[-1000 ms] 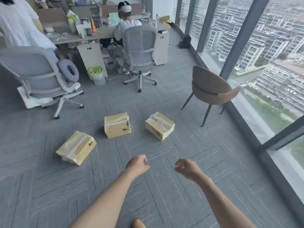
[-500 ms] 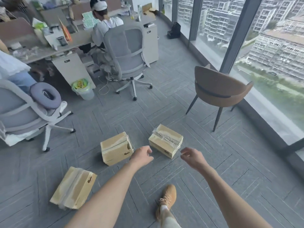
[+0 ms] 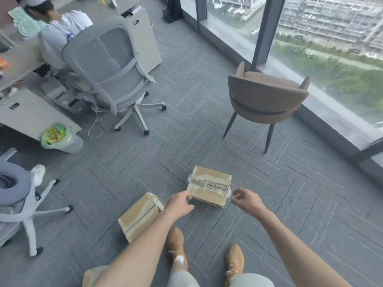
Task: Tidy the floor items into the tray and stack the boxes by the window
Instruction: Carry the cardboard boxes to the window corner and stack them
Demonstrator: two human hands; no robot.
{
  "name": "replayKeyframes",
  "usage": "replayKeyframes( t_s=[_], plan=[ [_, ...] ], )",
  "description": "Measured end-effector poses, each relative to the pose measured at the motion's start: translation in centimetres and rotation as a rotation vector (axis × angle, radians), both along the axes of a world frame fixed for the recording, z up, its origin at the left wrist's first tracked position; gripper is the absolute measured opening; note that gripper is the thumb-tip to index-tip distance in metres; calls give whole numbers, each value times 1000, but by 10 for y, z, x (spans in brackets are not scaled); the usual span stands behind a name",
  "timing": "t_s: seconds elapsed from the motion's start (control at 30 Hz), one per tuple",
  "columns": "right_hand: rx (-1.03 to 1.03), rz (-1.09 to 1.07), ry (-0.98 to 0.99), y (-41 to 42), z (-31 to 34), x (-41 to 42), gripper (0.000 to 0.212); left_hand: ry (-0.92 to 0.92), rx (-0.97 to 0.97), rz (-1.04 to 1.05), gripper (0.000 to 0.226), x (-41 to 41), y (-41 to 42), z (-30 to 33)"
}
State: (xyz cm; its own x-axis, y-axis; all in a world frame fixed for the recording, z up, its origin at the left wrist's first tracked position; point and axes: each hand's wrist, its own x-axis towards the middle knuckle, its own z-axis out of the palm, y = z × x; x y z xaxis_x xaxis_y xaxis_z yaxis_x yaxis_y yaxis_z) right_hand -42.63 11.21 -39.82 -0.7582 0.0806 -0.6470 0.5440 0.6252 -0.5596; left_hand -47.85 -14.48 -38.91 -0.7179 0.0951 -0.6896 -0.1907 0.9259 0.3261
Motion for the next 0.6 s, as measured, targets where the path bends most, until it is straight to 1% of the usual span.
replayKeyframes(
  t_s=[0.13, 0.2, 0.3, 0.4, 0.47, 0.53, 0.6],
  plan=[
    [39, -140, -35, -7, -25, -23, 32, -68, 33, -144, 30, -60, -7, -40],
    [66, -249, -71, -11, -47, -28, 31, -109, 53, -204, 25, -86, -11, -66],
    [87, -389, -122, -24, -91, -34, 31, -135, 72, -252, 29, -120, -19, -112],
    [64, -488, -173, -45, -144, -36, 31, -159, 49, -323, 30, -140, -28, -167],
    [23, -529, -215, -60, -184, -38, 33, -169, 21, -351, 22, -149, -36, -208],
    [0, -549, -242, -70, -229, -40, 35, -175, 7, -346, 14, -154, -43, -253],
    [-23, -566, -255, -75, -274, -42, 39, -173, -13, -300, 14, -158, -50, -299]
  ],
)
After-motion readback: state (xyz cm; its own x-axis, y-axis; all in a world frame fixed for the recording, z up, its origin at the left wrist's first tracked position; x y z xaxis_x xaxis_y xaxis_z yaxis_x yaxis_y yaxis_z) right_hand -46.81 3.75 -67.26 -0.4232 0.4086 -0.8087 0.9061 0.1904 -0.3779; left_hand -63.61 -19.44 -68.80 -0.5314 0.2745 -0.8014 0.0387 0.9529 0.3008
